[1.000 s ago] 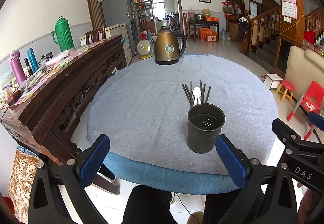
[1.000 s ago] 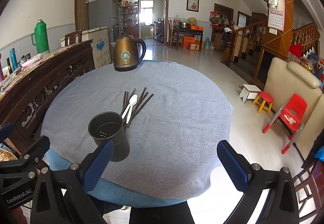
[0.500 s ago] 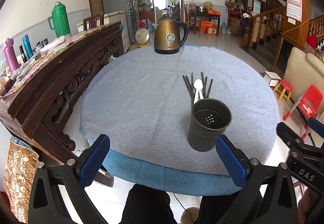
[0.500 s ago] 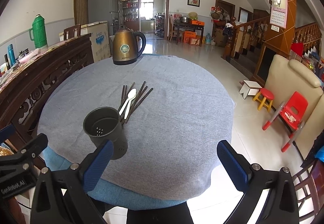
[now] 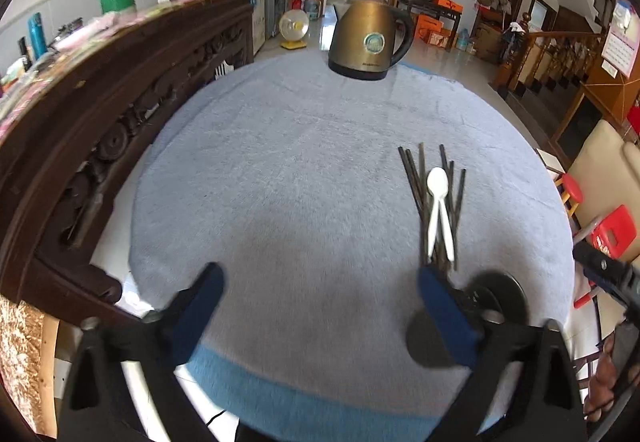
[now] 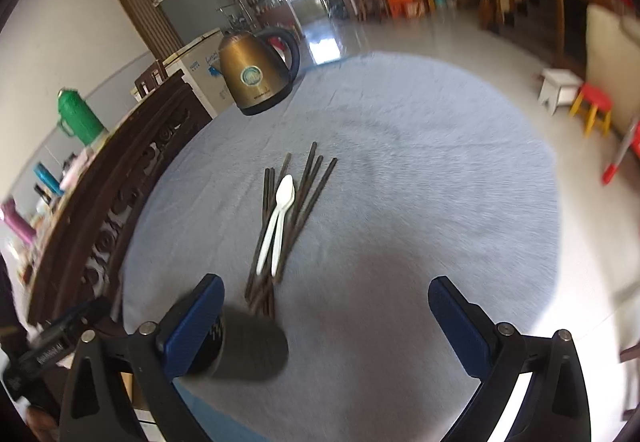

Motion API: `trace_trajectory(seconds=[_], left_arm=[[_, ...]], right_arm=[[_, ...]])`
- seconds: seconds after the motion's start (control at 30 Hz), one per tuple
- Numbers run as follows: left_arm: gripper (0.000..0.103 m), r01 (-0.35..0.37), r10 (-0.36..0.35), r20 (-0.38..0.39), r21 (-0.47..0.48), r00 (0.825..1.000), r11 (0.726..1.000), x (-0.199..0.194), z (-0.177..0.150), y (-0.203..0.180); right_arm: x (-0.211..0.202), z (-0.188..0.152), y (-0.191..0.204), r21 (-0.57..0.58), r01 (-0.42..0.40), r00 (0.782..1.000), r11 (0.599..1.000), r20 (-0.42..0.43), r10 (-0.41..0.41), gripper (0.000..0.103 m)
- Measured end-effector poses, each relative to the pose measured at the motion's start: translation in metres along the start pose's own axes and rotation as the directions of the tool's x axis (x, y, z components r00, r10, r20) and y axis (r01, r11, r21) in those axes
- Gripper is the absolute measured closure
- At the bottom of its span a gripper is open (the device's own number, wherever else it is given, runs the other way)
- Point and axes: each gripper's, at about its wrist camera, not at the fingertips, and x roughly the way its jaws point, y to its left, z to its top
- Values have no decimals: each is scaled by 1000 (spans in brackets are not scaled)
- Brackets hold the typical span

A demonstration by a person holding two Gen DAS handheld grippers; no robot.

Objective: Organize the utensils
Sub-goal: 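Close the right tool on a dark chopstick while the left tool approaches the chopsticks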

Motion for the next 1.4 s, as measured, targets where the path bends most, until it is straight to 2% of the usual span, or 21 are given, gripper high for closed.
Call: trace_trajectory(seconds=[0.03, 0.1, 0.17, 0.2, 0.23, 0.27, 0.37, 0.5, 0.63, 0.7, 0.77, 0.8, 0.93, 1.07, 1.2, 1.3, 1.4], left_arm=[[26, 4, -4, -9, 9, 1000, 1000, 8, 4, 0], [32, 9, -8, -29, 28, 1000, 1000, 23, 16, -2], [45, 19, -17, -40, 48, 999, 999, 35, 24, -5], [54, 32, -30, -43, 61, 999, 998, 40, 29, -6], [58, 47, -43, -46, 73, 998, 996, 45, 33, -7], [59, 61, -56, -52, 83, 997, 995, 50, 37, -9], [59, 89, -82, -75, 90, 994, 992, 64, 49, -8], [59, 85, -77, -90, 90, 993, 992, 81, 70, -6], [58, 92, -83, -111, 80, 990, 992, 98, 87, -2], [59, 88, -78, -118, 85, 990, 992, 106, 94, -3], [59, 90, -78, -121, 94, 990, 991, 115, 100, -5], [59, 94, -81, -124, 98, 989, 991, 119, 103, -7], [59, 105, -90, -131, 110, 987, 988, 135, 112, -19], [59, 142, -123, -142, 127, 982, 982, 151, 124, -41], [59, 172, -146, -158, 166, 977, 971, 172, 137, -73], [59, 198, -163, -193, 179, 968, 964, 197, 148, -100], [59, 210, -163, -231, 197, 959, 958, 221, 157, -124]], right_arm=[[13, 9, -2, 16, -19, 1000, 1000, -18, 20, 3], [39, 29, -1, 38, -60, 997, 997, -53, 62, 8], [62, 47, 1, 43, -67, 994, 997, -83, 70, 21], [78, 59, 3, 44, -73, 991, 996, -106, 77, 24], [92, 69, 4, 47, -83, 988, 995, -125, 88, 33], [106, 79, 6, 55, -91, 985, 994, -141, 98, 41], [150, 108, 17, 56, -105, 973, 993, -198, 114, 46], [200, 138, 32, 50, -81, 968, 995, -232, 91, 47], [245, 155, 39, 55, -41, 959, 998, -277, 55, 47], [263, 159, 42, 37, -21, 952, 999, -304, 31, 53], [276, 159, 45, 23, 12, 946, 1000, -325, -4, 64], [280, 159, 46, 20, 22, 945, 1000, -328, -14, 66], [282, 154, 57, -54, 40, 940, 998, -336, -56, 96], [275, 154, 52, -54, 11, 955, 998, -297, -27, 96], [246, 156, 29, 18, -91, 972, 996, -216, 92, 96], [223, 156, 12, 44, -153, 972, 987, -175, 158, 96], [208, 150, -4, 66, -180, 972, 982, -139, 187, 96]])
